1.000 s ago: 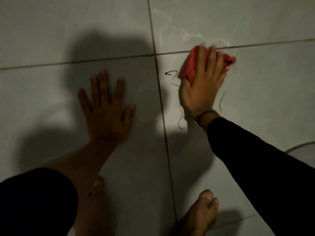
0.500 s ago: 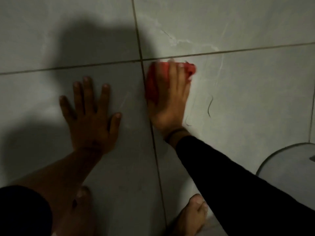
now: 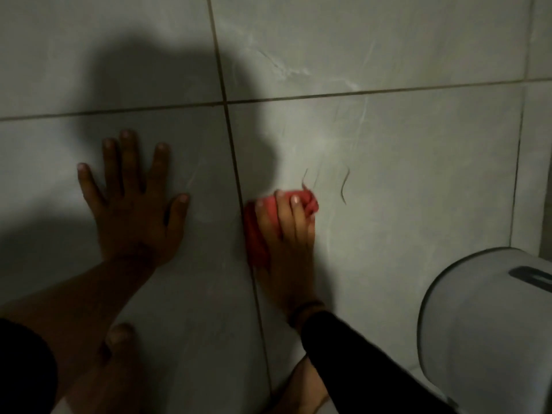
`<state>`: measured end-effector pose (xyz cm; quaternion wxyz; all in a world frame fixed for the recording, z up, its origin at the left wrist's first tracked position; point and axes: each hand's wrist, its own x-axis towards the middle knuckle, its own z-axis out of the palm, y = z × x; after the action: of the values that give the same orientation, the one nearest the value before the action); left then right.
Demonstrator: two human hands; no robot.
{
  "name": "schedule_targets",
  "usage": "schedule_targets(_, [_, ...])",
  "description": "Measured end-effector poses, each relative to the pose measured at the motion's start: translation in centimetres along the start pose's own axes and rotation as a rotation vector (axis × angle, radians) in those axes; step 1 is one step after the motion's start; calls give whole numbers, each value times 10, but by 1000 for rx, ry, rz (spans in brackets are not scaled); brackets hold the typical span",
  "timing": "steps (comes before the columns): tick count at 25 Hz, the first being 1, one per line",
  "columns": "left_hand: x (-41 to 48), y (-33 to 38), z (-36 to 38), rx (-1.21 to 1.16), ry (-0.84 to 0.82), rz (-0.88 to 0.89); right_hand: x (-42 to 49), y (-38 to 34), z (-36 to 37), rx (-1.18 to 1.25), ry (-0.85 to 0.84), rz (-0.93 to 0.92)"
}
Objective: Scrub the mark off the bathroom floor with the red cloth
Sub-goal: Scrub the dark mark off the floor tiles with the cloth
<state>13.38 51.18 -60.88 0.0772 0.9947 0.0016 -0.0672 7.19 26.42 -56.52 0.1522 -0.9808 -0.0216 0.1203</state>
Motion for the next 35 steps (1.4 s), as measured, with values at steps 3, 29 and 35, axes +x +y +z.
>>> schedule_targets(3, [1,1,-3,-11,-27,-5,-46,49,-25,11,-46,54])
schedule_targets(29, [1,6,-5,0,9,7,141,40,-51,13,227,388])
schedule_targets(35, [2,8,-11,-19,-2,-3,83,-13,-21,-49,-124,-59])
